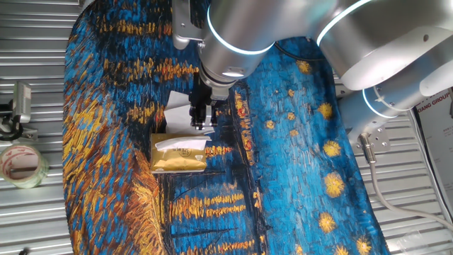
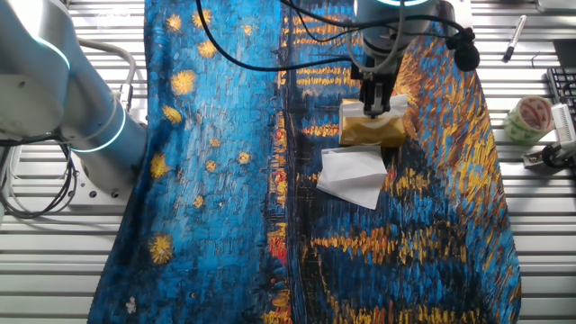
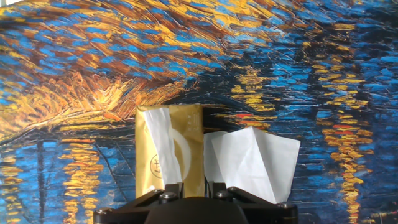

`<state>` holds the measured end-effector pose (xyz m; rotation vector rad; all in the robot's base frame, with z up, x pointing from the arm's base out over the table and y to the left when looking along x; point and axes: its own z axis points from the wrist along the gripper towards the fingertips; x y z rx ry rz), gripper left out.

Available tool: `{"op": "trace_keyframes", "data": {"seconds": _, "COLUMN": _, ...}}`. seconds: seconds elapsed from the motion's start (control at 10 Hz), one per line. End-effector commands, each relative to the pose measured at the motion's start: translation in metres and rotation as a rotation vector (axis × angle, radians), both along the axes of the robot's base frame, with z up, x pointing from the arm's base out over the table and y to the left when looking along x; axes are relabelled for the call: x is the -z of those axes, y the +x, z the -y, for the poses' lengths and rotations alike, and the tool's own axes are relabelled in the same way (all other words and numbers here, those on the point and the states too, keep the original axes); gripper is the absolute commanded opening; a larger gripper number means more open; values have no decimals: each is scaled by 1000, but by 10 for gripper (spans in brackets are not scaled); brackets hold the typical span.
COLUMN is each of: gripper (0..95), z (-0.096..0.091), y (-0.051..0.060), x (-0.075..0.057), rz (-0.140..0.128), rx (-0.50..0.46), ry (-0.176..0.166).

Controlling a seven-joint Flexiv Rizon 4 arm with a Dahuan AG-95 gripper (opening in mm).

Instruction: Pull out a napkin

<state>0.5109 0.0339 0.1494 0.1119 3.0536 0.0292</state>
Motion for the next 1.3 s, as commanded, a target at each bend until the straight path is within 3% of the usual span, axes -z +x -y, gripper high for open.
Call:
{"op": "trace_keyframes", "data": {"seconds": 0.1, "gripper": 190, "z": -3, "y": 0, "x": 0, "rz": 0, "rx": 4, "ry": -4}}
{"op": "trace_keyframes", "data": {"seconds": 1.3, "gripper": 190, "z": -6, "y": 4, "x": -2, "rz": -16, "rx": 0, "ry": 10}}
